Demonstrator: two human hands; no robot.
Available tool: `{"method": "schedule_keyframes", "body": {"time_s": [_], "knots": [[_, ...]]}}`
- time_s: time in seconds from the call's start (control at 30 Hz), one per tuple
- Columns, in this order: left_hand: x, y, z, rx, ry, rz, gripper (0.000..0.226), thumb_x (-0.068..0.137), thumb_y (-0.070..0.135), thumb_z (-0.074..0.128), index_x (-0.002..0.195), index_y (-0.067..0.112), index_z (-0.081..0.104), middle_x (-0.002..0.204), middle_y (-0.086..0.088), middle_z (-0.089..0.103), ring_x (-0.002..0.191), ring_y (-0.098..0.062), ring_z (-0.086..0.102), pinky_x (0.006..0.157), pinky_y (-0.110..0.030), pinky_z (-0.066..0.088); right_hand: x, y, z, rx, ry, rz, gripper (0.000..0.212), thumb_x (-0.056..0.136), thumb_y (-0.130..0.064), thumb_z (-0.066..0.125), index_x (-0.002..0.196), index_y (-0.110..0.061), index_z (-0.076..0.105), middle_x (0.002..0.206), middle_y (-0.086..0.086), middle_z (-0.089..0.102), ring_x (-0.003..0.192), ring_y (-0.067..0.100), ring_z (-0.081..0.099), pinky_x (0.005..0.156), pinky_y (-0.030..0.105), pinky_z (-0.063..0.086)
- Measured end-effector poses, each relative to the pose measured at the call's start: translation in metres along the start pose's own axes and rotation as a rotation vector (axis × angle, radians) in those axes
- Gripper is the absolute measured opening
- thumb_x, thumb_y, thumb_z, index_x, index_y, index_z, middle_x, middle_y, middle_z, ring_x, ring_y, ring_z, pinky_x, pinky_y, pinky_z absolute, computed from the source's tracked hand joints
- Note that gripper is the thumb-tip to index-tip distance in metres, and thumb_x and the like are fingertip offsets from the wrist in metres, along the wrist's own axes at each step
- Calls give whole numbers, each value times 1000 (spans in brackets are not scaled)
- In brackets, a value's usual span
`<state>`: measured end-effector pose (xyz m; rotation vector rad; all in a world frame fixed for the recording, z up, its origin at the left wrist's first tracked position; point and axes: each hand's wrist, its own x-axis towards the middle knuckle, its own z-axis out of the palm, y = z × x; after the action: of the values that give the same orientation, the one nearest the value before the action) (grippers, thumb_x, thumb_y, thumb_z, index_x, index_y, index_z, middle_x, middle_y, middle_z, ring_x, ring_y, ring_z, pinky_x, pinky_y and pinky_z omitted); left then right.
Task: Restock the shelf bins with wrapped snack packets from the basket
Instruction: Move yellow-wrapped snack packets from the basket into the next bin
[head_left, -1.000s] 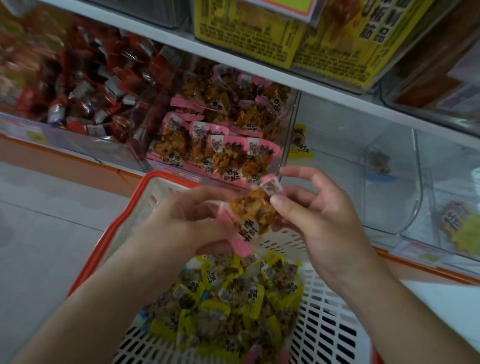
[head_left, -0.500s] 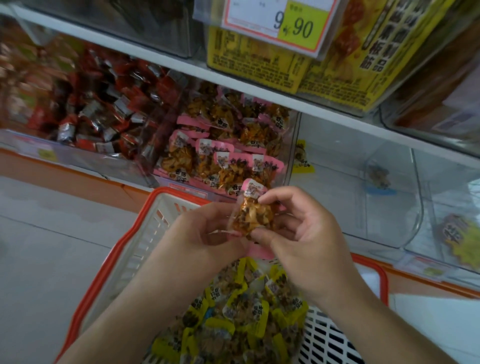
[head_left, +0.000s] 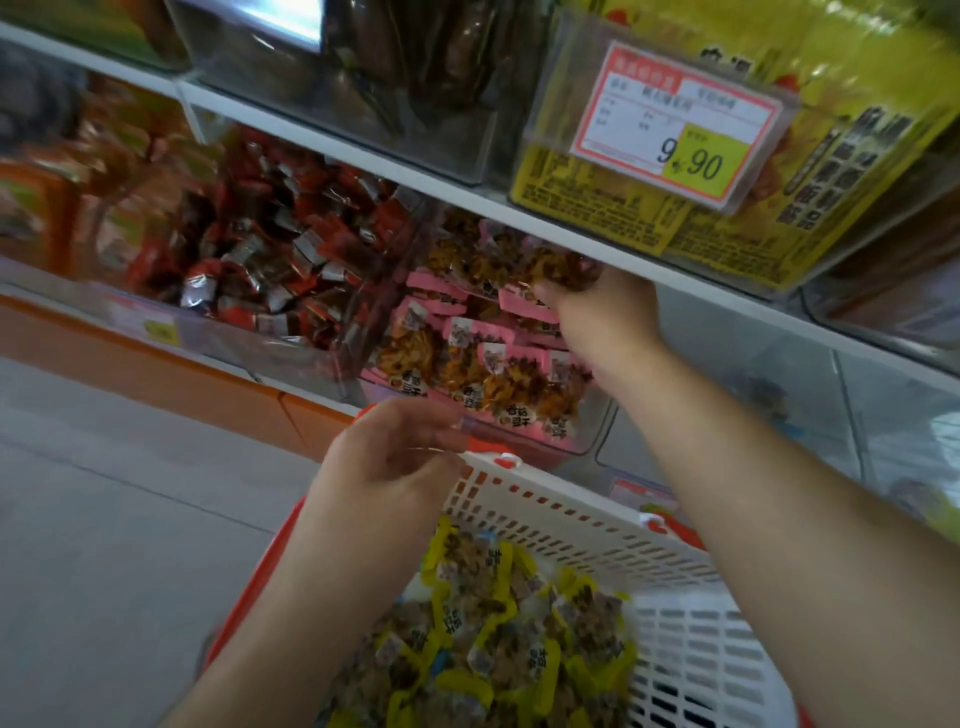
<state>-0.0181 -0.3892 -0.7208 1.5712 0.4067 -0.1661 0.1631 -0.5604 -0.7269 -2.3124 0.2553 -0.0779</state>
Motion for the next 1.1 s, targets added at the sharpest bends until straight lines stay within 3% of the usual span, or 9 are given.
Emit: {"method": "schedule_keyframes", "body": {"time_s": [0.13,0.27,0.43,0.73,0.93,1.03,1.1], "knots": [[2,1,-1,37,-1,13,25,96,5,66,96,29,71,92,8,76,86,-9,73,68,-23,56,12,3,12,-126,-14,-61,56,94,-39,80,142,-18,62,145,5,63,135,28,57,112,39,46],[2,2,-4,78,10,47,26,95,7,65,97,32,71,92,10,75,87,-7,72,72,-27,57,12,3,14,-321,-15,-274,39,91,-27,84,126,-21,68,135,0,63,130,26,56,103,34,40],[3,0,-10,126,50,65,24,95,4,65,96,27,71,88,14,74,84,0,69,61,-9,51,10,1,13,-562,15,-320,44,90,-40,82,128,-28,63,140,0,63,140,33,48,116,48,33],[5,-3,-10,182,72,61,21,95,5,65,95,25,71,88,12,75,83,0,69,58,-8,50,10,2,10,-542,-44,-331,46,99,-45,71,140,-27,59,142,0,63,137,31,53,114,46,36],[5,4,-15,330,165,89,28,96,5,61,98,31,71,93,14,73,79,-3,69,53,-11,50,-37,11,-15,-447,-41,-434,52,104,-40,62,154,-27,51,158,2,50,150,29,37,126,51,29],[6,6,-25,526,221,106,29,95,13,61,112,36,68,107,17,68,97,-11,67,73,-26,53,-91,22,-32,-369,-23,-556,44,101,-26,65,144,-17,58,153,4,48,148,25,37,126,47,31],[8,3,-33,685,247,105,37,92,17,62,127,30,62,124,6,61,116,-22,58,89,-38,49,-135,39,-40,-371,-67,-593,33,99,-17,65,132,-12,61,144,4,50,141,23,41,121,39,35]]}}
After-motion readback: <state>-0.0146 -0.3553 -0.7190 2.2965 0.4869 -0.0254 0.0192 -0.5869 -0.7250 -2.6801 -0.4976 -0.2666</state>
